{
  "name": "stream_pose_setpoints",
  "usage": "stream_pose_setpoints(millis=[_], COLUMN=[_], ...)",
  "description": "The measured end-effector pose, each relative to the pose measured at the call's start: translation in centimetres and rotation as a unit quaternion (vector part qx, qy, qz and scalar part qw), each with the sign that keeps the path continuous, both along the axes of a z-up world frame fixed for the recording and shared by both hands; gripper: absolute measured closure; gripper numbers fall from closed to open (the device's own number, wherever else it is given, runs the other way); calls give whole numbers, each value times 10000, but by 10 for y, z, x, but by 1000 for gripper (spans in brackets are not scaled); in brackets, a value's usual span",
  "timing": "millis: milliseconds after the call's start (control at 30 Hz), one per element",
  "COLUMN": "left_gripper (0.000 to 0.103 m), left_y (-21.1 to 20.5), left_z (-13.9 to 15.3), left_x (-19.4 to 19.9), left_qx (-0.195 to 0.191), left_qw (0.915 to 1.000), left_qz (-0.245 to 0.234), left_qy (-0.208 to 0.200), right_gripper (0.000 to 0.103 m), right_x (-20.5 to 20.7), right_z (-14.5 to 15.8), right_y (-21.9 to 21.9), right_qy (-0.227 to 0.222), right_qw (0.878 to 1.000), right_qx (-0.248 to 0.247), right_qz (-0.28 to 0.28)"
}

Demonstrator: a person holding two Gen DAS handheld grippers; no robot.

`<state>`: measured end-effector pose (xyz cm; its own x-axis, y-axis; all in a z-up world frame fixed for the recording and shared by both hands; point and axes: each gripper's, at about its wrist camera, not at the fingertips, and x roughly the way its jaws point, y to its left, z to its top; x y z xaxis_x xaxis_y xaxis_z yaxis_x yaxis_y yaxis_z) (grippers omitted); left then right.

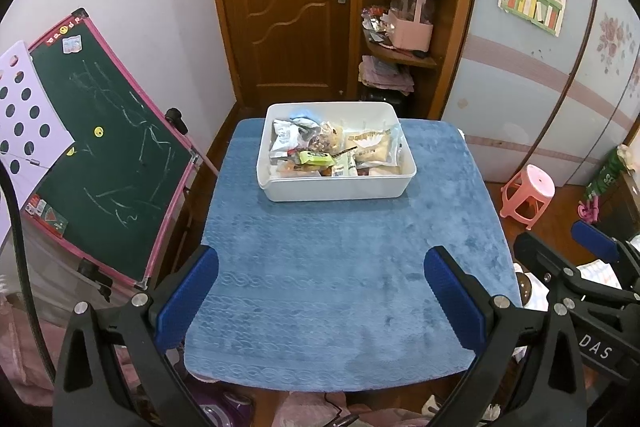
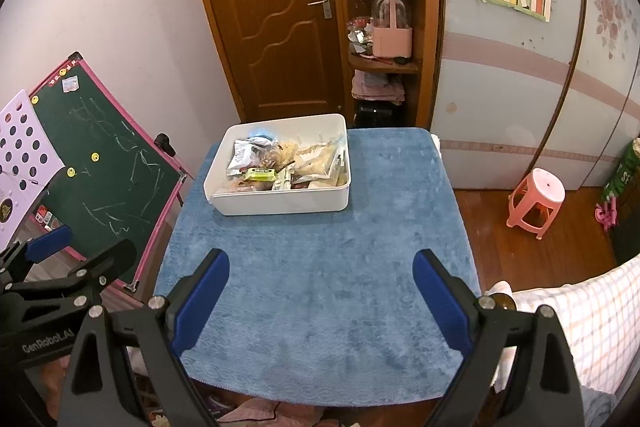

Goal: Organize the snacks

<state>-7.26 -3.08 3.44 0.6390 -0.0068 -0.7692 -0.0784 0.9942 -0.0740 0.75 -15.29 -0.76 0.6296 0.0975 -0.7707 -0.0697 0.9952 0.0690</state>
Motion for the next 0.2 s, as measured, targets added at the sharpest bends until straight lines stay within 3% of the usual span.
stream_pose_setpoints(millis=[200], left_gripper=[1], left_y=[-3], left_z=[0], left_x=[2], left_qx=[-8], left_qw=[10000], left_qz=[-25], left_qy=[12], right_gripper=[9], right_x=[1], right_z=[-2], right_y=[-3], right_qy=[23], right_qw=[10000], right_qx=[32], right_qz=[-41])
